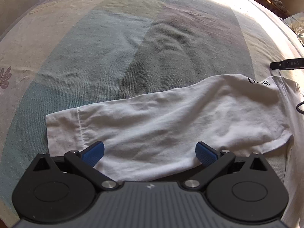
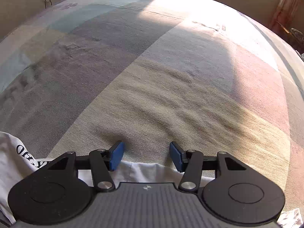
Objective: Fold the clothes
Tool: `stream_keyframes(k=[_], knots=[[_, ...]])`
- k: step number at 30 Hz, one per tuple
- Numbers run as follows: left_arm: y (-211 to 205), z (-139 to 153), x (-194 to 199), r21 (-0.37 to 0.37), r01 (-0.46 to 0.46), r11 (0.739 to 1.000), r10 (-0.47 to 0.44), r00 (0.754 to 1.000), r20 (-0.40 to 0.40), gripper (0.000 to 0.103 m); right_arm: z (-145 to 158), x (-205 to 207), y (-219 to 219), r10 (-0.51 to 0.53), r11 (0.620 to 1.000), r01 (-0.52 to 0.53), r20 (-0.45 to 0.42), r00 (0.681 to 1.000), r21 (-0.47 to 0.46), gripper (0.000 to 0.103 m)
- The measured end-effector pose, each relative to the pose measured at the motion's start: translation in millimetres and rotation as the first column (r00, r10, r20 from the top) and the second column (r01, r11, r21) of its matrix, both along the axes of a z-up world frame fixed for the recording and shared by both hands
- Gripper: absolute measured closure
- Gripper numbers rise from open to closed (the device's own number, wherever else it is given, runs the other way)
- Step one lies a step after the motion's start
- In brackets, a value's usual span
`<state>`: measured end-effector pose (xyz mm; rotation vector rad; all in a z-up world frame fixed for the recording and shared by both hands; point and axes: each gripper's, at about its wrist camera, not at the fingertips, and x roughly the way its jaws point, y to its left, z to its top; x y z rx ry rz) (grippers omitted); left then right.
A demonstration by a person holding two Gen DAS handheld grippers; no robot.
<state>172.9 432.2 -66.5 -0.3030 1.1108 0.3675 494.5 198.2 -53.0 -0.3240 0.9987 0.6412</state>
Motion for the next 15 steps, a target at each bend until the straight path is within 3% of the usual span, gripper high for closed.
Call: stream_keyframes(k=[2, 3, 6, 8, 10, 12, 13, 15], knots=[[-3.9, 1.6, 1.3, 0.012, 0.021, 1.0, -0.021, 1.0, -0.002, 0.002, 13.3, -2.2, -4.8, 0.088, 0.993, -0.087, -0.005, 0.996, 0.076, 0.046], [-5.8, 2.4, 1.9, 0.017, 0.031, 0.999, -0.031, 1.0, -0.003, 0.002, 18.4, -9.4, -2.7, 0.197, 0.977, -0.197, 0.001, 0.98, 0.084, 0.046], [-9.3, 2.9, 3.4, 0.024, 0.042, 0.999, -0.041, 0.999, -0.008, 0.002, 14.4, -29.0, 10.6, 0.452, 0.892, -0.452, 0.021, 0.892, -0.007, 0.046], [-11.1, 2.8, 2.4, 0.019, 0.036, 0.999, -0.036, 0.999, -0.004, 0.002, 4.9, -36.0, 19.6, 0.564, 0.824, -0.562, 0.011, 0.826, -0.077, 0.046], [-12.7, 2.0, 1.2, 0.015, 0.029, 0.999, -0.029, 1.0, -0.002, 0.002, -4.1, -38.2, 23.5, 0.612, 0.785, -0.607, -0.001, 0.791, -0.122, 0.047], [-14.4, 2.5, 0.5, 0.013, 0.025, 1.0, -0.025, 1.0, -0.003, 0.002, -4.3, -39.3, 25.3, 0.632, 0.768, -0.629, -0.016, 0.775, -0.117, 0.061], [-15.2, 3.7, 1.4, 0.014, 0.028, 1.0, -0.028, 1.0, 0.003, 0.002, -1.8, -40.3, 26.5, 0.639, 0.762, -0.638, -0.029, 0.768, -0.112, 0.099], [-18.1, 7.0, 3.3, 0.021, 0.039, 0.999, -0.039, 0.999, 0.02, 0.002, 4.1, -40.4, 29.0, 0.606, 0.79, -0.592, 0.053, 0.794, -0.16, 0.1]])
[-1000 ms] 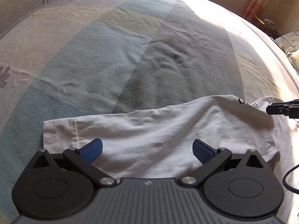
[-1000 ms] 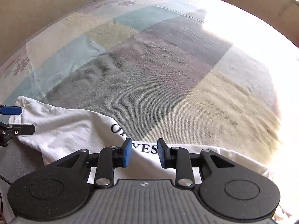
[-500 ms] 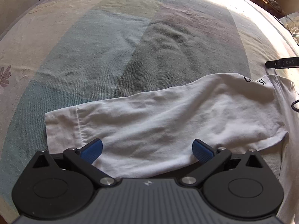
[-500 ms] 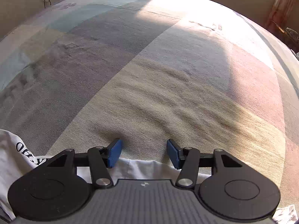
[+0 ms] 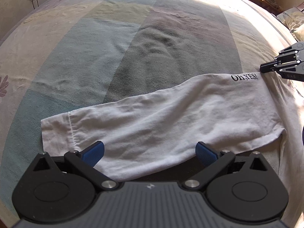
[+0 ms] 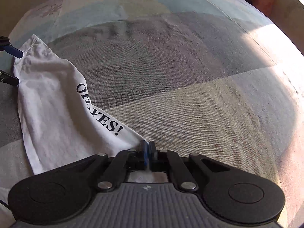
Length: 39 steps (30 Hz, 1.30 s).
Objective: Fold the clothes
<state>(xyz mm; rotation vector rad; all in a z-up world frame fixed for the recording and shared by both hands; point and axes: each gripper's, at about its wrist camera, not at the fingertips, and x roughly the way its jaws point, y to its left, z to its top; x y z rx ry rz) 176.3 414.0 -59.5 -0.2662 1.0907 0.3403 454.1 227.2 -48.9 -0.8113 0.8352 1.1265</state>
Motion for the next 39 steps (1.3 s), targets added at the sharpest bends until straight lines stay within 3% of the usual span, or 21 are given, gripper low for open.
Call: stream_keyframes(k=[3, 6, 8, 10, 12, 13, 14, 16, 20, 25, 28, 31, 33, 36, 39], knots=[[-4.5, 1.6, 7.4, 0.021, 0.03, 0.999, -0.031, 1.0, 0.003, 0.002, 12.9, 11.2, -9.0, -0.176, 0.981, 0.18, -0.05, 0.983, 0.073, 0.093], [-4.5, -9.0, 12.5, 0.029, 0.045, 0.999, -0.043, 0.998, -0.042, 0.002, 20.2, 10.8, -17.6, -0.32, 0.935, 0.333, -0.122, 0.94, 0.117, 0.084], [2.2, -21.4, 9.3, 0.016, -0.004, 1.0, 0.005, 0.996, -0.089, 0.002, 15.3, -10.2, -21.6, -0.365, 0.916, 0.385, -0.168, 0.916, 0.109, 0.051], [11.6, -23.7, 1.1, -0.019, -0.087, 0.996, 0.085, 0.992, -0.092, 0.002, 10.5, -31.2, -25.5, -0.409, 0.895, 0.435, -0.213, 0.888, 0.097, 0.04], [16.5, -21.2, -2.9, -0.032, -0.138, 0.99, 0.134, 0.986, -0.095, 0.002, -9.7, -44.2, -20.0, -0.45, 0.88, 0.473, -0.237, 0.861, 0.049, 0.04], [16.9, -18.7, -3.1, -0.029, -0.145, 0.989, 0.141, 0.985, -0.094, 0.002, -16.2, -48.1, -14.0, -0.45, 0.878, 0.474, -0.221, 0.865, 0.068, 0.034], [15.4, -14.3, -1.3, -0.022, -0.129, 0.991, 0.127, 0.988, -0.083, 0.002, -22.1, -51.5, -7.4, -0.448, 0.876, 0.472, -0.199, 0.872, 0.096, 0.018], [9.5, -3.3, 5.6, -0.002, -0.077, 0.997, 0.077, 0.996, -0.052, 0.002, -24.8, -44.4, 3.4, -0.45, 0.866, 0.483, -0.222, 0.865, 0.13, 0.006], [-7.6, 15.2, 31.9, 0.06, 0.033, 0.998, -0.033, 0.999, -0.004, 0.002, -6.9, -27.6, -8.6, -0.503, 0.812, 0.557, -0.272, 0.82, 0.177, 0.008], [-44.7, 26.9, 68.1, 0.029, 0.155, 0.987, -0.157, 0.987, 0.045, 0.002, 13.0, -41.2, -109.5, -0.649, 0.692, 0.695, -0.251, 0.718, 0.195, 0.007], [-72.7, 27.7, 84.4, 0.002, 0.231, 0.973, -0.23, 0.971, 0.066, 0.002, 7.9, -49.5, -181.1, -0.756, 0.597, 0.791, -0.235, 0.61, 0.134, 0.007], [-107.5, 25.1, 101.9, -0.017, 0.316, 0.949, -0.313, 0.946, 0.084, 0.002, -5.6, -61.6, -254.9, -0.852, 0.469, 0.879, -0.218, 0.477, 0.088, 0.007], [-133.4, 21.8, 112.6, -0.028, 0.367, 0.93, -0.363, 0.927, 0.09, 0.002, -15.3, -67.1, -287.1, -0.888, 0.407, 0.907, -0.186, 0.42, 0.106, 0.007], [-168.9, 17.8, 124.2, -0.044, 0.421, 0.906, -0.418, 0.906, 0.072, 0.002, -35.7, -53.9, -308.3, -0.901, 0.368, 0.921, -0.195, 0.387, 0.128, 0.004], [-195.9, 23.9, 131.1, -0.026, 0.46, 0.888, -0.458, 0.887, 0.055, 0.002, -39.3, -29.3, -298.2, -0.892, 0.389, 0.902, -0.167, 0.42, 0.187, 0.0]])
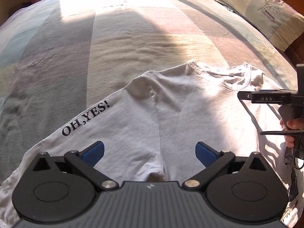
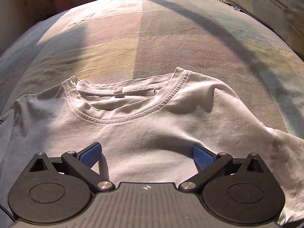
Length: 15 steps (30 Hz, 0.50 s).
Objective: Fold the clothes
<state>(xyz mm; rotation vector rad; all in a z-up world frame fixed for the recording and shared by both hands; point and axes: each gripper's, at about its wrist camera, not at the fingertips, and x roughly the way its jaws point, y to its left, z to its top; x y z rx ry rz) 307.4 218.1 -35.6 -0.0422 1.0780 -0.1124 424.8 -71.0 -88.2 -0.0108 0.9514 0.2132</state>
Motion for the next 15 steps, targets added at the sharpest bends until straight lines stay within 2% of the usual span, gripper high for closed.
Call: stream_keyframes(k=[1, 4, 7, 9, 11, 15], knots=[[-6.6, 3.4, 1.9, 0.004, 0.006, 1.0, -0.006, 1.0, 0.0, 0.002, 1.9, 8.2, 3.4, 0.026, 0.999, -0.027, 0.01, 1.0, 0.026, 0.0], [-23.4, 10.8, 8.7, 0.017, 0.013, 1.0, -0.013, 1.0, -0.003, 0.002, 19.0, 23.3, 2.4, 0.135, 0.981, -0.128, -0.038, 0.99, 0.144, 0.002], [-35.1, 13.0, 17.7, 0.02, -0.006, 1.0, 0.006, 1.0, -0.008, 0.002, 49.8, 11.4, -18.3, 0.256, 0.953, -0.257, 0.022, 0.966, 0.158, 0.006], [-41.8, 13.0, 22.2, 0.003, -0.025, 1.0, 0.025, 1.0, -0.005, 0.002, 62.2, 13.0, -48.9, 0.272, 0.952, -0.275, 0.04, 0.961, 0.133, 0.017], [-50.1, 12.0, 24.8, -0.01, -0.036, 0.999, 0.036, 0.999, -0.005, 0.002, 73.9, 15.4, -80.8, 0.283, 0.952, -0.288, 0.055, 0.957, 0.105, 0.036], [-71.5, 5.2, 29.8, -0.039, -0.029, 0.999, 0.028, 0.999, -0.027, 0.002, 60.7, 46.8, -140.0, 0.247, 0.969, -0.248, 0.033, 0.968, 0.023, 0.053]])
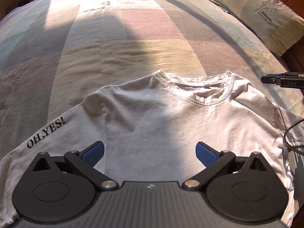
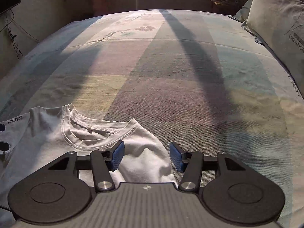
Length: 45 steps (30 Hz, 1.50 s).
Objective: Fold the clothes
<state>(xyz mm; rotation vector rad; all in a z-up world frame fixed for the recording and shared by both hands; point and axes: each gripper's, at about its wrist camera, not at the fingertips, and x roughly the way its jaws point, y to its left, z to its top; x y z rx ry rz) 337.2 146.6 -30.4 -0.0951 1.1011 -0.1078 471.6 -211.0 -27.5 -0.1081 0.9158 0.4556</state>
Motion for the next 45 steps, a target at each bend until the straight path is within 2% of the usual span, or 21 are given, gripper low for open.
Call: stream_keyframes(k=[2, 5, 9, 11, 12, 13, 14, 16, 17, 20, 25, 28, 34, 39, 45], knots=[[-9.5, -3.9, 1.4, -0.014, 0.014, 1.0, -0.015, 1.0, -0.014, 0.002, -14.3, 14.3, -9.8, 0.035, 0.999, -0.035, -0.025, 0.999, 0.002, 0.06], [-19.3, -10.2, 2.6, -0.024, 0.034, 0.999, -0.034, 0.999, -0.038, 0.002, -36.9, 20.8, -2.8, 0.116, 0.992, -0.118, -0.054, 0.992, -0.047, 0.064], [-27.7, -15.6, 5.8, -0.021, 0.054, 0.998, -0.055, 0.997, -0.06, 0.002, -56.0, 13.2, 6.7, 0.156, 0.985, -0.159, -0.064, 0.986, -0.06, 0.063], [-29.5, -16.9, 9.1, -0.017, 0.06, 0.998, -0.061, 0.996, -0.066, 0.002, -54.9, 9.7, 9.2, 0.151, 0.987, -0.154, -0.078, 0.985, -0.043, 0.066], [-30.3, -17.5, 10.8, -0.016, 0.063, 0.998, -0.064, 0.996, -0.069, 0.002, -54.3, 7.1, 12.1, 0.168, 0.984, -0.172, -0.086, 0.982, -0.046, 0.069], [-31.2, -18.1, 12.4, -0.014, 0.066, 0.998, -0.067, 0.995, -0.072, 0.002, -53.8, 4.3, 15.4, 0.187, 0.98, -0.193, -0.093, 0.978, -0.052, 0.085], [-32.1, -18.5, 14.1, -0.013, 0.069, 0.998, -0.069, 0.995, -0.075, 0.002, -53.3, 1.5, 18.7, 0.207, 0.975, -0.213, -0.1, 0.973, -0.058, 0.095], [-33.7, -17.4, 17.5, -0.021, 0.073, 0.997, -0.074, 0.995, -0.069, 0.002, -49.5, -0.2, 25.5, 0.221, 0.969, -0.229, -0.082, 0.972, -0.097, 0.097], [-34.6, -16.8, 19.2, -0.025, 0.076, 0.997, -0.077, 0.995, -0.066, 0.002, -44.9, 0.8, 28.7, 0.217, 0.967, -0.222, -0.047, 0.975, -0.124, 0.098], [-40.2, -14.5, 23.8, -0.021, 0.093, 0.995, -0.094, 0.994, -0.056, 0.002, -28.1, 15.7, 33.0, 0.189, 0.969, -0.174, 0.069, 0.98, -0.177, 0.098], [-48.6, -10.1, 31.6, -0.018, 0.133, 0.991, -0.133, 0.99, -0.05, 0.002, -4.0, 42.8, -3.8, 0.046, 0.995, -0.037, 0.098, 0.994, -0.088, 0.089], [-53.8, -9.4, 37.0, -0.016, 0.161, 0.987, -0.162, 0.986, -0.049, 0.002, 8.1, 33.2, -55.0, -0.09, 0.993, 0.096, 0.079, 0.993, -0.066, 0.078], [-73.0, -11.6, 45.4, -0.037, 0.209, 0.977, -0.211, 0.976, -0.057, 0.002, -12.8, -11.5, -143.7, -0.275, 0.945, 0.263, -0.037, 0.961, -0.196, 0.076], [-97.5, -11.6, 50.0, -0.029, 0.28, 0.959, -0.282, 0.957, -0.065, 0.002, -27.2, -51.7, -180.6, -0.336, 0.912, 0.306, -0.067, 0.94, -0.275, 0.071], [-128.6, -11.0, 60.2, -0.022, 0.354, 0.935, -0.355, 0.932, -0.069, 0.002, -23.8, -72.9, -213.7, -0.39, 0.887, 0.361, -0.049, 0.919, -0.287, 0.064]])
